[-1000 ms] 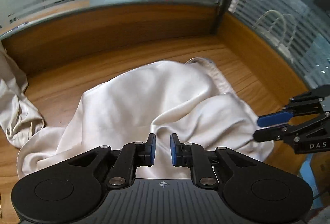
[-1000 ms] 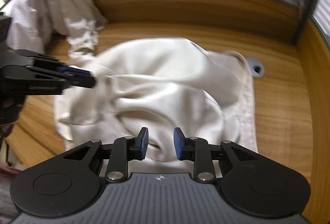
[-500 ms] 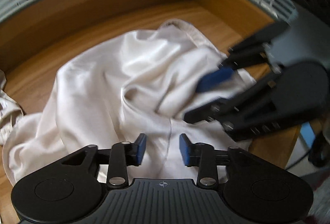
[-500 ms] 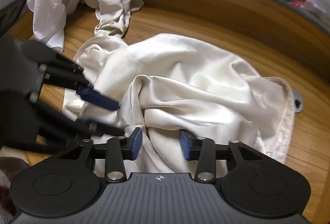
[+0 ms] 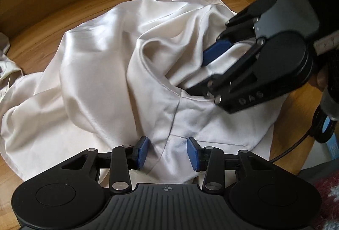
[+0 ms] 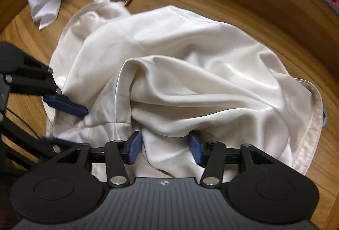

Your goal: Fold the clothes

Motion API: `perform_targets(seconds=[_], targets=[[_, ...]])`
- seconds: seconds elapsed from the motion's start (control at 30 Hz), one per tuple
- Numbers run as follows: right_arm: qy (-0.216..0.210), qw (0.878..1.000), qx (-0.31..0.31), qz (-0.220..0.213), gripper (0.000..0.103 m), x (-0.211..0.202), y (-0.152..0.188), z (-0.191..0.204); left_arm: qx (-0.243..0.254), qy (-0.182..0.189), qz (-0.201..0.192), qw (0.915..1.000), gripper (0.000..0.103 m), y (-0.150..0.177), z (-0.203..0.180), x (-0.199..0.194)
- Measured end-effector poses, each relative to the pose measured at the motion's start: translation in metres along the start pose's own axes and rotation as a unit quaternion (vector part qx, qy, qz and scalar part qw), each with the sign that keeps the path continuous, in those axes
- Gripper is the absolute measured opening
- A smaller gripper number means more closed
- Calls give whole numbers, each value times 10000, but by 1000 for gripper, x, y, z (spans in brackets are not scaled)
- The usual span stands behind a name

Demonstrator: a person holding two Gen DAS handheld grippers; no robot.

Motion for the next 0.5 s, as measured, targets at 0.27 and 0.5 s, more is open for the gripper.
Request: perform_targets(seconds=[0.27, 0.5], targets=[[-151, 9978, 586, -285, 6, -24, -5, -17, -154, 136, -599, 9980, 24, -23, -2, -43], [-570, 9859, 1222, -993, 6, -103, -19, -29, -211, 300, -1340, 9903, 23, -53, -9, -95]])
Point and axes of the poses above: each gripper's, at about its wrist camera, not at the fingertips, and x roughly the way its jaws point, z to its left, y to its underside, the point moved 5 cm from there along x, roughly the way its jaws point, and after that the axes turned 1 degree about -z, right-handed, at the moved point
